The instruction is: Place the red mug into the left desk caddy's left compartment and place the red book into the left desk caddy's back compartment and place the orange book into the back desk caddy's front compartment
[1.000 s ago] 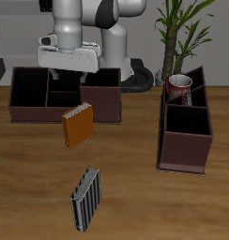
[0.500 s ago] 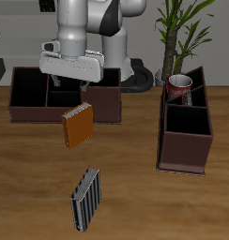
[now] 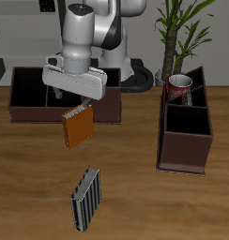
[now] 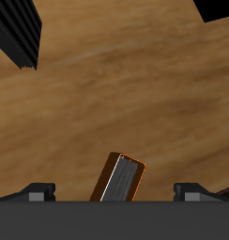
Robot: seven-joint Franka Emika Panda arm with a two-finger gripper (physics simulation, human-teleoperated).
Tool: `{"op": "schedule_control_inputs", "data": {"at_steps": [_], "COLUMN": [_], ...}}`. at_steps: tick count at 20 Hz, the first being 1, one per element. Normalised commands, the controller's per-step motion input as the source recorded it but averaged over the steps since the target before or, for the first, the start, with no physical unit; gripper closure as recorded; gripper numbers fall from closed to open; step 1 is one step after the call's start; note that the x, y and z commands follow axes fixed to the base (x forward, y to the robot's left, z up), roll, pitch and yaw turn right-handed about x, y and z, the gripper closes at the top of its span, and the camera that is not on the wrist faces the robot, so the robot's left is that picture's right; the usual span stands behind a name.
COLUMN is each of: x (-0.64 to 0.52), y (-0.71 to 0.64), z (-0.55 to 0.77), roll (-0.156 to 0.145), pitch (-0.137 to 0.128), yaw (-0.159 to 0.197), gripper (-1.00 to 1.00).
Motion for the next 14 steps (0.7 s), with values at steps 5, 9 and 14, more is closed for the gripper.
{"op": "schedule_control_inputs", "data": {"at_steps": [5,9,14], "x": [-0.12,-0.10,-0.03], "y": [0.06,-0.01,-0.21], "z": [-0.24,-0.04,-0.02], "roll": [0.027,0.032,-0.022], "pitch": [0.005,-0.014,-0.005], "yaw": [-0.039,-0.048,-0.030], "gripper": [-1.00,-1.00,-1.00]}}
